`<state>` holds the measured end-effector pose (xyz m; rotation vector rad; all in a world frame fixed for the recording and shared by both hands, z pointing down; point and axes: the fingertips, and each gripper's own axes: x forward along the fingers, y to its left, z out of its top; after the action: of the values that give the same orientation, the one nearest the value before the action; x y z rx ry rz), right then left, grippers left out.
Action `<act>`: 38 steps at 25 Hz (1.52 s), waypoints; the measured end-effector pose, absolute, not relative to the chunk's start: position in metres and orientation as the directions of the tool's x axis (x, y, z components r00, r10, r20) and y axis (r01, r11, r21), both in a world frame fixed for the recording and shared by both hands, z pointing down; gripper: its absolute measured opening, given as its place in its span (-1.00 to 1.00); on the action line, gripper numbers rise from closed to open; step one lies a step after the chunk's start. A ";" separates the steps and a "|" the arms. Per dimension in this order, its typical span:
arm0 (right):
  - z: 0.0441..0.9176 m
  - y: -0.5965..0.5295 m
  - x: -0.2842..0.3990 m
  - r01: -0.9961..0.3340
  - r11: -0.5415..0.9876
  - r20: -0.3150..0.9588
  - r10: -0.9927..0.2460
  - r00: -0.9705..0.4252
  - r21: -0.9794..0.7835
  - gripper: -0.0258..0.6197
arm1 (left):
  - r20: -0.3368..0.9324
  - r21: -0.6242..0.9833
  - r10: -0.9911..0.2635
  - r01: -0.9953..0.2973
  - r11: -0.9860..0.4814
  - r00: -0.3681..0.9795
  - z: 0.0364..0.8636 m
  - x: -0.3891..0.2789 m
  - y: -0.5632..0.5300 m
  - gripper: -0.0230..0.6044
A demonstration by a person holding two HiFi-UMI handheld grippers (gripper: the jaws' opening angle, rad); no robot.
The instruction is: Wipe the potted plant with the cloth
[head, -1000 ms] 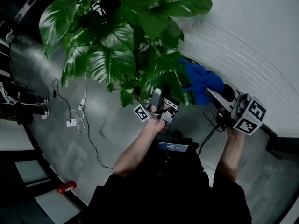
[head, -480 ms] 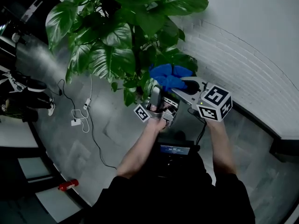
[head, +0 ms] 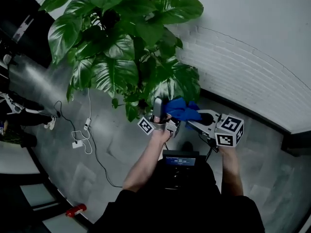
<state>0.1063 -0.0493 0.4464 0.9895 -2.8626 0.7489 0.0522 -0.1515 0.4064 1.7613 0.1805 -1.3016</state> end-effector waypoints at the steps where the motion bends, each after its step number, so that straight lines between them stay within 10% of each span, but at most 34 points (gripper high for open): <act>1: 0.442 -0.040 0.109 -0.580 0.674 0.137 -0.590 -0.795 -0.458 -0.63 | -0.815 0.578 -0.383 0.586 -0.567 0.434 0.410 0.050 -0.151 0.38; 15: 0.290 -0.044 0.221 -0.637 0.706 -0.295 -0.708 -0.641 -0.310 -0.63 | -0.768 0.640 -0.476 0.525 -0.561 0.427 0.459 0.072 -0.146 0.38; 38: 0.322 -0.241 0.136 -0.475 0.874 0.045 -0.473 -0.880 -0.100 -0.63 | -0.869 0.487 -0.474 0.416 -0.768 0.143 0.411 0.094 -0.160 0.41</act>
<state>0.1364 -0.2412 0.3222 0.7645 -3.0225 0.1689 0.0940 -0.1601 0.4109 1.7575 -0.0556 -1.7031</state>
